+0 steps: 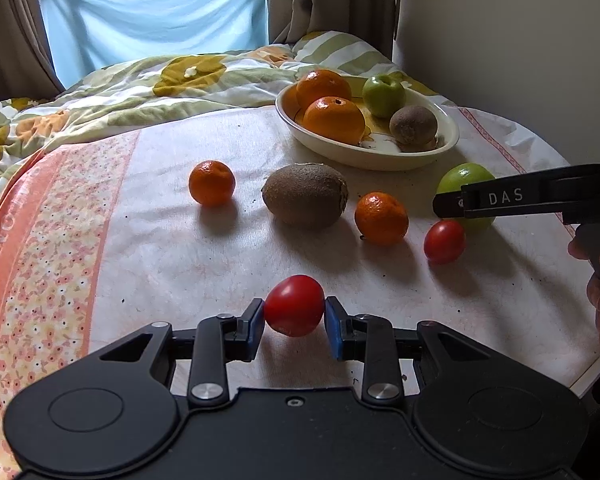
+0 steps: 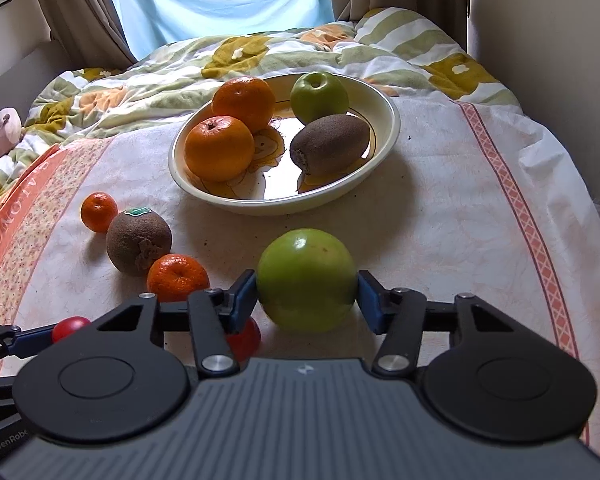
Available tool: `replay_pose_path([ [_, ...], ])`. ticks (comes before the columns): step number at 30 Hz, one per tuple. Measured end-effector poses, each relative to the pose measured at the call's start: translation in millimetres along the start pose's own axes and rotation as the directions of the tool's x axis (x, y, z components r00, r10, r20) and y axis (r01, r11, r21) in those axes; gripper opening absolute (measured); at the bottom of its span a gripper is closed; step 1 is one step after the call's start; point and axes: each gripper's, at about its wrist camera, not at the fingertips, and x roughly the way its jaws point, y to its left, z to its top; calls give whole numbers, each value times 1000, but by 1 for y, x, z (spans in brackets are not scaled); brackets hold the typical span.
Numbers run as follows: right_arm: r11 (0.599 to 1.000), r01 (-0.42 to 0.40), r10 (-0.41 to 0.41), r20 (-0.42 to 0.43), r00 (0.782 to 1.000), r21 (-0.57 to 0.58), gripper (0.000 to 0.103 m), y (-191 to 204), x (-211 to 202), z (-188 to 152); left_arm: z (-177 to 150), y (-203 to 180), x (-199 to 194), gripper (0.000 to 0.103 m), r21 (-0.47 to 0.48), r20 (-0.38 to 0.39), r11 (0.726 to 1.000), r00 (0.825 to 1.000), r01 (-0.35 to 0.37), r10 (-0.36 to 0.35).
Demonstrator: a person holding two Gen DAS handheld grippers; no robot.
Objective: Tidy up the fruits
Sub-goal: 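Grasp a red tomato with the left tool while the right tool grasps the large green apple, then carry the tomato and green apple over the cream bowl with both tools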
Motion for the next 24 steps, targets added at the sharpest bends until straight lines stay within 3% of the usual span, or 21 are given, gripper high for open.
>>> replay_pose_path([
  [11,1000,-11,11,0,1000,22,68,-6,-9,5,15,-4,-16,36,-14,34,1000,999,-2,3],
  [24,999,-45,45,30,999,13,68,-20,-50,36,59,-26,-44,36,-14,90,1000,996,1,1],
])
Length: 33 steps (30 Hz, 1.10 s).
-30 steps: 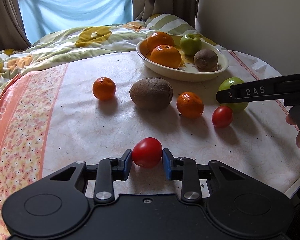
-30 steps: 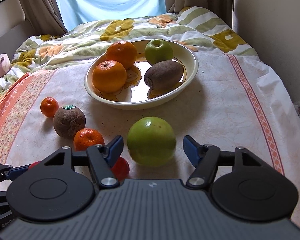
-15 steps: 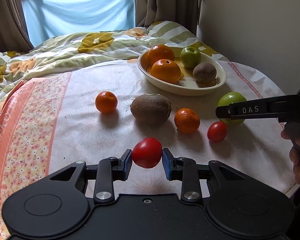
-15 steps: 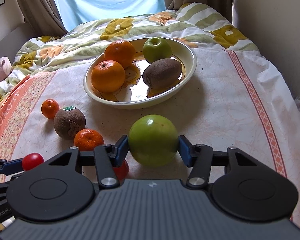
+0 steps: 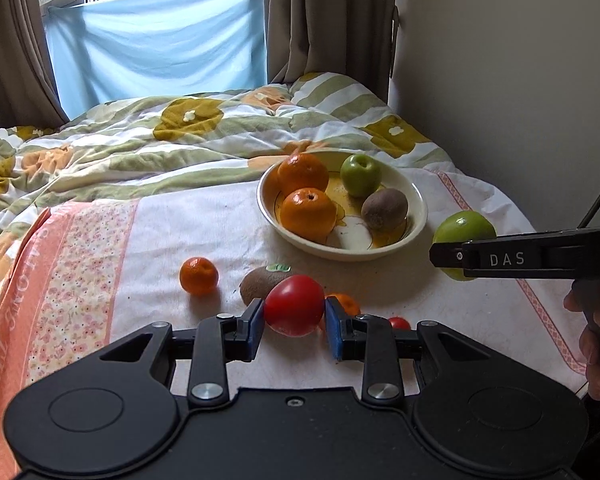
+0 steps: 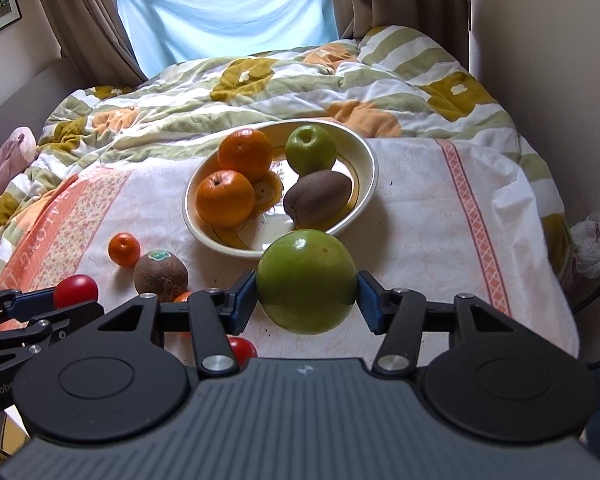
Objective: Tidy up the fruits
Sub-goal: 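Carry the tomato and green apple over the cream bowl with both tools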
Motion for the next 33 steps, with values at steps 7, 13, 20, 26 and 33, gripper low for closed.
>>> replay_pose_path([
  [7,1000,-27,27,23,999,-11,68,-14,-19,32,33,-19,-3,36,3,21,1000,1000,5,-5],
  [13,998,-49,51,46,998,-35,68,-25,-24,60,54,-35,11,36,23,18,1000,1000,6,-6],
  [20,997,-49,52,45,998,-59,68,-38,-5,82,70,-49,51,36,49,-2,999,1000,12,-12],
  [26,999,-44,44,10,999,-29,68,-47,20,90,75,-56,93,36,125,-63,992,998,33,-25],
  [33,1000,-21,21,-26,999,1,68,-48,42,91,67,-61,125,36,210,-130,975,991,69,-42],
])
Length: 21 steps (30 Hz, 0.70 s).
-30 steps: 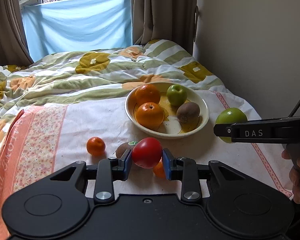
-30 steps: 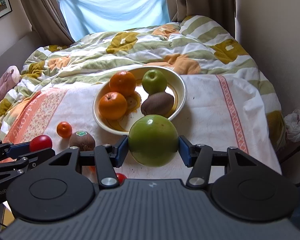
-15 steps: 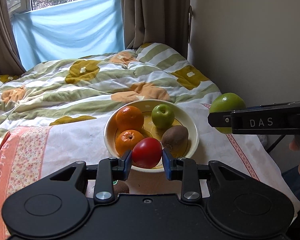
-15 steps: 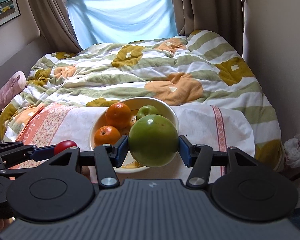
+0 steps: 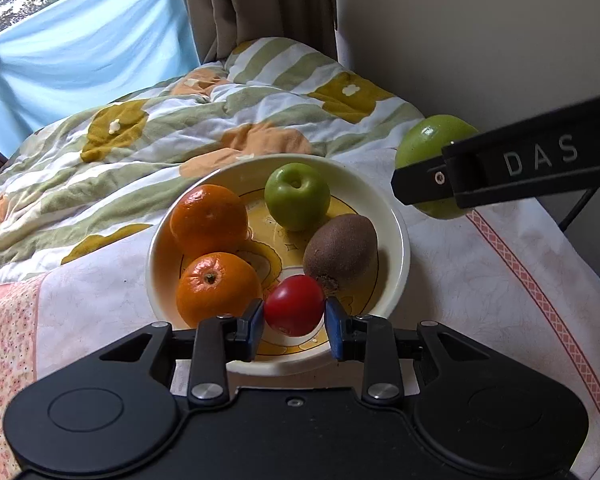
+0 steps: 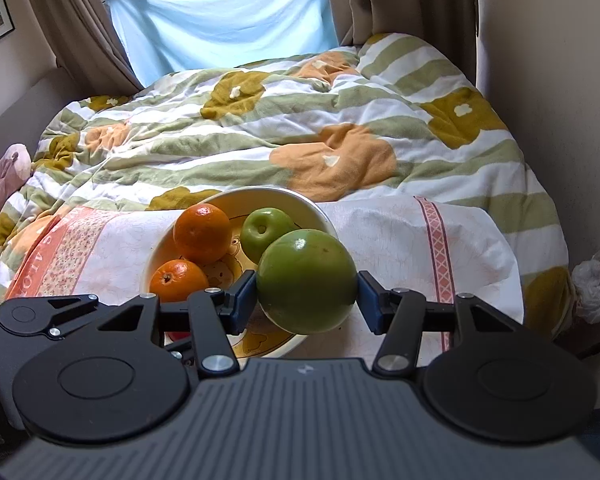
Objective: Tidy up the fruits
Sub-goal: 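Carry the tomato and green apple over the cream bowl with both tools, then open the left tool to drop the tomato while the right tool releases the apple into the bowl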
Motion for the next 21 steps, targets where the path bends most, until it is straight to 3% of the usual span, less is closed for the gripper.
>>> replay_pose_path([
  [5,1000,15,-15,-14,1000,9,68,1,9,2,1,0,11,37,23,-18,1000,1000,15,-15],
  [6,1000,16,-16,-16,1000,9,68,1,10,2,1,-1,11,42,32,-15,999,1000,11,-11],
  [9,1000,18,-18,-19,1000,9,68,2,12,2,1,-5,6,90,74,10,997,1000,-3,3],
  [10,1000,17,-17,-19,1000,8,68,2,12,2,1,-5,2,94,76,25,997,1000,-6,4],
  [16,1000,2,-2,-12,1000,-12,68,9,9,6,1,11,-12,94,-6,16,1000,1000,21,-21],
  [21,999,-14,14,0,1000,-32,68,17,7,12,3,22,-30,95,-38,45,999,999,-6,8],
])
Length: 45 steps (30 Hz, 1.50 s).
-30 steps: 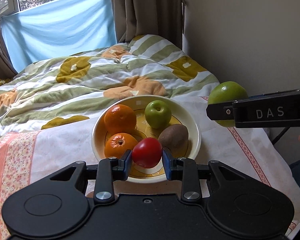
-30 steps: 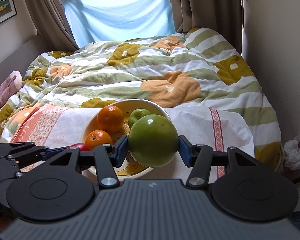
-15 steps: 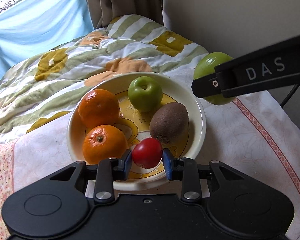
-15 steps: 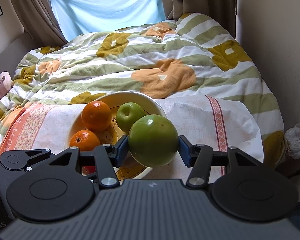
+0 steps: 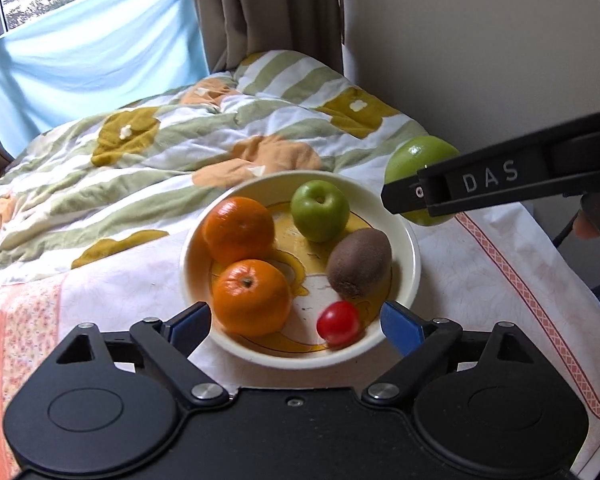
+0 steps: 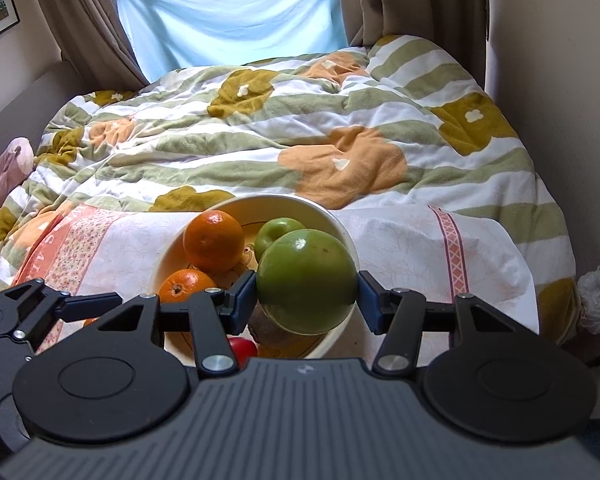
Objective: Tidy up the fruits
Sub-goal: 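Open the left tool to drop the tomato while the right tool releases the apple into the bowl, then move the left tool toward the kiwi and the right tool toward a red tomato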
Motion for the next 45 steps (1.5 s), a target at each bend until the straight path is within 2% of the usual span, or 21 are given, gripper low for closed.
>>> replay_pose_path([
  [11,997,-45,45,-5,999,-62,68,21,14,10,1,22,-30,95,-62,64,996,996,-66,70],
  [23,988,-97,89,-65,994,-117,68,44,61,8,-12,46,-33,96,-133,27,984,992,-119,124],
  [32,985,-96,84,-83,993,-143,69,51,77,3,-21,57,-26,96,-157,-3,978,990,-137,139],
  [33,984,-97,87,-75,993,-147,72,52,76,2,-21,57,-26,96,-161,-4,977,990,-138,139],
  [36,985,-90,82,-60,995,-148,103,52,71,0,-23,59,-28,96,-169,-4,975,990,-141,142],
  [45,982,-88,85,-25,996,-166,103,48,54,-8,-28,56,-37,96,-182,-3,970,987,-161,163],
])
